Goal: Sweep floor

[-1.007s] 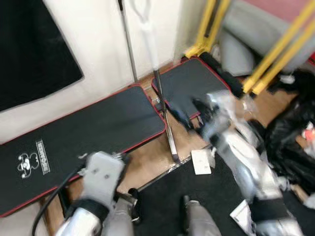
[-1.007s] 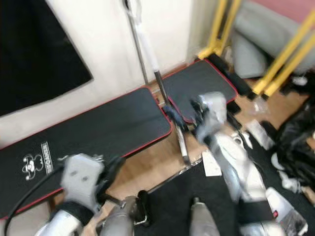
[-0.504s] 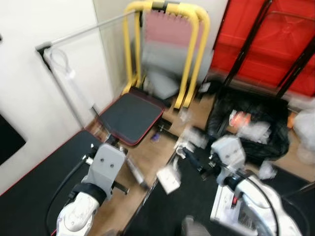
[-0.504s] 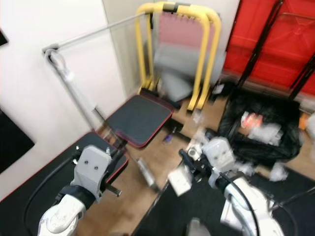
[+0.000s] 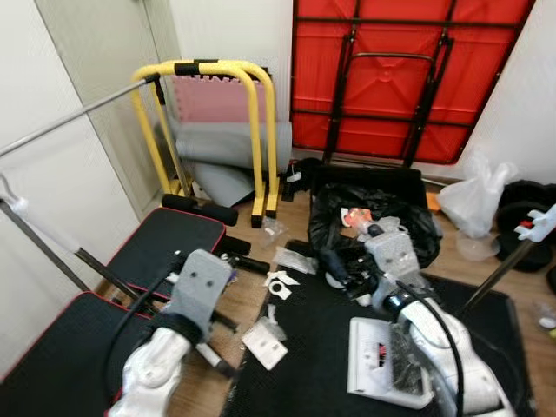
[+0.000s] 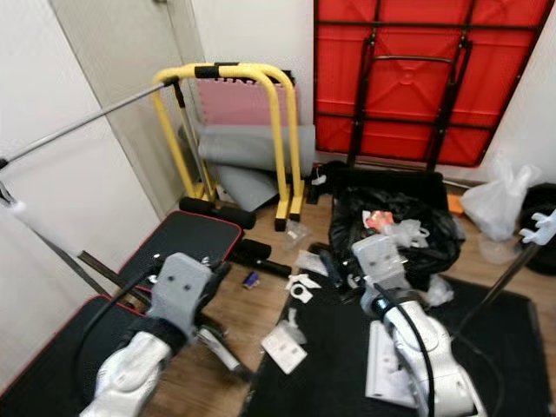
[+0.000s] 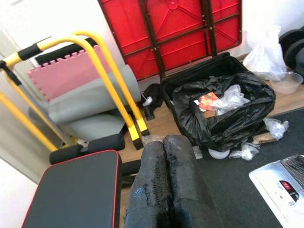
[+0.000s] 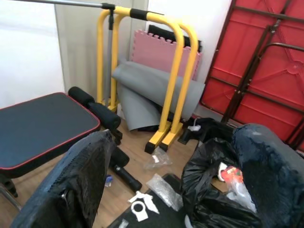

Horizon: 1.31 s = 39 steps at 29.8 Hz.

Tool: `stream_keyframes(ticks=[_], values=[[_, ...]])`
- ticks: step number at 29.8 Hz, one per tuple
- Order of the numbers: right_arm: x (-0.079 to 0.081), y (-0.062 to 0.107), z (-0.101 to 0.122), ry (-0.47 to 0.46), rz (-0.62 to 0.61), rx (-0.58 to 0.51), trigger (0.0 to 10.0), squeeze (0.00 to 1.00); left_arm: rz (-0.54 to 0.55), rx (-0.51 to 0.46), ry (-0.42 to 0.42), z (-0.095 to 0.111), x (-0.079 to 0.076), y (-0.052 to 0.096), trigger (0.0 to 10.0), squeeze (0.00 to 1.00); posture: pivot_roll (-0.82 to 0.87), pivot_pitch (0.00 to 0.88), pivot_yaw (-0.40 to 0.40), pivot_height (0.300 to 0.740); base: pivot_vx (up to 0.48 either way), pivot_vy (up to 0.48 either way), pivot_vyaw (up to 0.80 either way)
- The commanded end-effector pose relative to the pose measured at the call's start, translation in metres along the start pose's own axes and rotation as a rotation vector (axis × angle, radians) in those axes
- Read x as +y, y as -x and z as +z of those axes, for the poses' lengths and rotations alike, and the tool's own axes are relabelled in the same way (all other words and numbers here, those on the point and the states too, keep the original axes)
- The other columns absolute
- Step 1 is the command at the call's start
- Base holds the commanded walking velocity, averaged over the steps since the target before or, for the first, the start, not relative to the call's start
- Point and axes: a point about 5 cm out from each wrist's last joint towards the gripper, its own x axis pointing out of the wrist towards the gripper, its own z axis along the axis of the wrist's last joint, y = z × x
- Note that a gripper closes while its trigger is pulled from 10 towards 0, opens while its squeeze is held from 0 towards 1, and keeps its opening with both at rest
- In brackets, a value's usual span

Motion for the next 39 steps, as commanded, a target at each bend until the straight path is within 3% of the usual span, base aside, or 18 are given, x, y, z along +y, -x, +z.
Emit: stream_keyframes(ticks=[1,10,18,25,26,30,39], values=[[0.005,-0.004,0.001,0.007,0.012,-0.015,10.0,0.0,0.09,0.014,0.009,-0.006,0.009,0.0,10.0,0.0,-0.13,0.0,0.008,0.74,0.0,0.0,-0.8],[-0.001,-0.015,0.003,0.034,-0.014,-0.031,10.0,0.0,0.134,0.019,0.076,-0.015,0.014,-0.002,10.0,0.0,-0.13,0.0,-0.016,0.74,0.0,0.0,-0.8],[-0.001,-0.02,0.003,0.02,-0.008,-0.025,10.0,0.0,0.15,0.024,0.097,-0.019,0.015,-0.002,10.0,0.0,-0.13,0.0,-0.025,0.74,0.0,0.0,0.0],[-0.005,-0.028,-0.011,-0.113,0.005,0.08,10.0,0.0,0.22,0.066,0.226,-0.028,0.017,0.01,10.0,0.0,-0.13,0.0,-0.02,0.74,0.0,0.0,0.0],[-0.005,-0.028,-0.019,-0.233,0.04,0.092,10.0,0.0,0.239,0.068,0.256,-0.03,0.017,0.014,10.0,0.0,-0.12,0.0,-0.025,0.74,0.0,0.0,0.0],[-0.005,-0.028,-0.021,-0.278,0.057,0.088,10.0,0.0,0.248,0.058,0.25,-0.03,0.019,0.012,10.0,0.0,-0.12,0.0,-0.025,0.74,0.0,0.0,0.0],[-0.007,-0.033,-0.017,-0.216,0.069,0.068,10.0,0.0,0.233,0.03,0.206,-0.025,0.021,0.002,10.0,0.0,-0.13,0.0,-0.031,0.74,0.0,0.0,-0.8]])
